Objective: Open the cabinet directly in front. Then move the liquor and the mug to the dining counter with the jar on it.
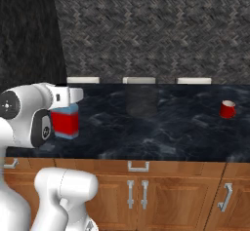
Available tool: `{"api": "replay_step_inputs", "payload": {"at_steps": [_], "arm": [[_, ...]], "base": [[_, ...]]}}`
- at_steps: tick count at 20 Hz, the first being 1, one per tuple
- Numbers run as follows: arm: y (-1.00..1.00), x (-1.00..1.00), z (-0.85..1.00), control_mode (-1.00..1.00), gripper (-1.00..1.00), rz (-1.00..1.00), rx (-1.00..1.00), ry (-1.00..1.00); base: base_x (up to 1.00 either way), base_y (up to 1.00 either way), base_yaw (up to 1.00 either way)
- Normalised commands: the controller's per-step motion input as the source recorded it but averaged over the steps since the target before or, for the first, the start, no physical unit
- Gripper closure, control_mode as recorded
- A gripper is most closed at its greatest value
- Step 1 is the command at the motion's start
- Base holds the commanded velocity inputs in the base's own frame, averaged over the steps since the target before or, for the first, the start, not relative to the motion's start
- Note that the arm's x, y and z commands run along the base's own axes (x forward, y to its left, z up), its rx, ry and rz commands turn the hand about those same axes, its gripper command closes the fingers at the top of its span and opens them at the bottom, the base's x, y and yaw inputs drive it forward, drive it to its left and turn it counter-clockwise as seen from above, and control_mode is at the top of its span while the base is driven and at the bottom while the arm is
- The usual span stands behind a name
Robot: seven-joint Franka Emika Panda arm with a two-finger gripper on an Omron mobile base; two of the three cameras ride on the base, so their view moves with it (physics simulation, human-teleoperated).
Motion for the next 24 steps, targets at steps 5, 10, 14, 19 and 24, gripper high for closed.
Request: {"api": "replay_step_inputs", "payload": {"at_steps": [5,10,14,19,24], "arm": [[0.00,0.97,-0.38,-1.00,1.00,0.00,0.00,-0.08],[0.00,0.83,-0.28,-1.00,1.00,0.00,0.00,0.00],[0.00,0.72,-0.16,-1.00,1.00,0.00,0.00,0.01],[0.00,0.69,-0.05,-1.00,1.00,0.00,0.00,0.12],[0.00,0.16,0.00,-1.00,1.00,0.02,0.00,0.17]], "base": [[0.00,0.00,0.00],[0.00,0.00,0.00],[0.00,0.00,0.00],[0.00,0.00,0.00],[0.00,0.00,0.00]]}}
